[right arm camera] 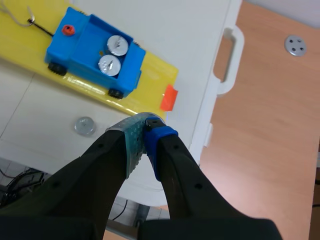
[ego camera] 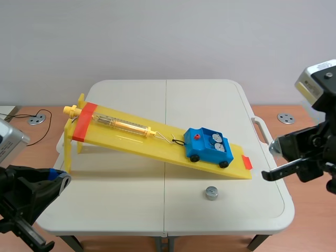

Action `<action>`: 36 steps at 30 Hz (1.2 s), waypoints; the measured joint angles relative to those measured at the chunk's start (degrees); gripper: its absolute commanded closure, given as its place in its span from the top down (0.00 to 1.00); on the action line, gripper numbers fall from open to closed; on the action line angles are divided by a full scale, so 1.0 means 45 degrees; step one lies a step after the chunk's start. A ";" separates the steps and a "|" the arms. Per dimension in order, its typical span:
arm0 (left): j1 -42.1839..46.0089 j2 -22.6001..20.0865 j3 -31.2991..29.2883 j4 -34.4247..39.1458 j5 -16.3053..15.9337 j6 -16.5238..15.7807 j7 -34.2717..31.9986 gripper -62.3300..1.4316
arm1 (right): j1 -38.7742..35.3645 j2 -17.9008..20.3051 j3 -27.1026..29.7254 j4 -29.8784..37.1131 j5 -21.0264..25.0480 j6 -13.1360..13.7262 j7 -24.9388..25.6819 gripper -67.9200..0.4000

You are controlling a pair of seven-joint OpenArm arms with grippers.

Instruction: Place the four metal weights on the blue cart on the ramp.

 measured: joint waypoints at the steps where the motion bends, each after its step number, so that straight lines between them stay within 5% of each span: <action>1: 0.0000 0.0000 0.0000 0.0000 0.0000 0.0000 0.0000 0.07 | 0.0117 0.0000 0.0005 -0.0010 0.0024 0.0000 0.0000 0.02; 13: 0.0000 0.0000 0.0000 0.0000 0.0000 0.0000 0.0000 0.07 | 0.3235 -0.0923 -0.0223 -0.3007 -0.0078 0.0005 0.0068 0.02; 19: 0.0000 0.0000 0.0000 0.0000 0.0000 0.0000 0.0000 0.07 | 0.4634 -0.1273 -0.1316 -0.4711 -0.0772 -0.0005 0.0151 0.02; 28: 0.0000 0.0000 0.0000 0.0000 0.0000 0.0000 0.0000 0.07 | 0.5775 -0.2127 -0.3225 -0.6392 -0.2438 -0.0937 0.0427 0.02; 36: 0.0000 0.0000 0.0000 0.0000 0.0000 0.0000 0.0000 0.07 | 0.6382 -0.2555 -0.4080 -0.7252 -0.2861 -0.1229 0.0583 0.02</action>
